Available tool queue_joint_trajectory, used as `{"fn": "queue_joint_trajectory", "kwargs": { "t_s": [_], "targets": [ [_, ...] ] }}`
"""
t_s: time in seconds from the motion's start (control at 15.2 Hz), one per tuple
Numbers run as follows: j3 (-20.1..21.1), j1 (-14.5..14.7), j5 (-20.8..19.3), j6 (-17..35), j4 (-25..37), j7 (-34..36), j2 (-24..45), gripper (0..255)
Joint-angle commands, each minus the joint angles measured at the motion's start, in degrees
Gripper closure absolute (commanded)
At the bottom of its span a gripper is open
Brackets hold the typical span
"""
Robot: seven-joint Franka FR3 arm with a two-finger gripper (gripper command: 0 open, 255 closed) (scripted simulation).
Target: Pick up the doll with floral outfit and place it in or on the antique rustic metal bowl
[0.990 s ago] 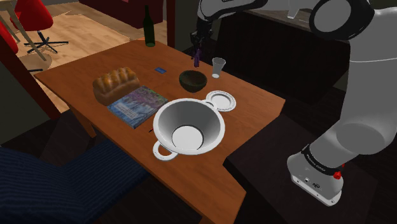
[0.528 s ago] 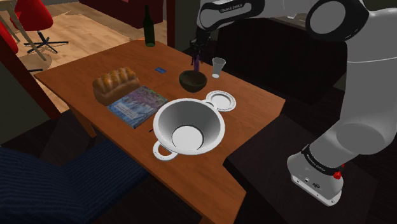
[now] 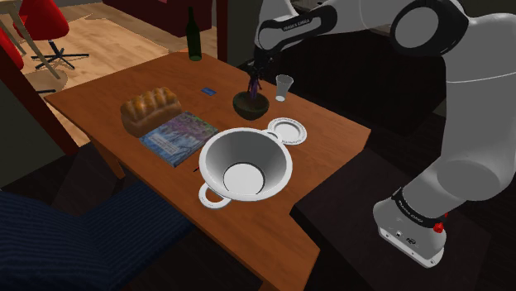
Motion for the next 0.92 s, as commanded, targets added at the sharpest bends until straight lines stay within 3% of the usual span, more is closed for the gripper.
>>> {"fn": "queue_joint_trajectory", "kwargs": {
  "t_s": [0.0, 0.46, 0.53, 0.86],
  "targets": [
    [-0.1, 0.1, -0.1, 0.9, -0.4, 0.2, 0.5, 255],
    [-0.1, 0.1, -0.1, 0.9, -0.3, 0.2, 0.6, 255],
    [-0.1, 0.1, -0.1, 0.9, -0.3, 0.2, 0.6, 0],
    [-0.1, 0.1, -0.1, 0.9, -0.3, 0.2, 0.6, 0]
  ]
}}
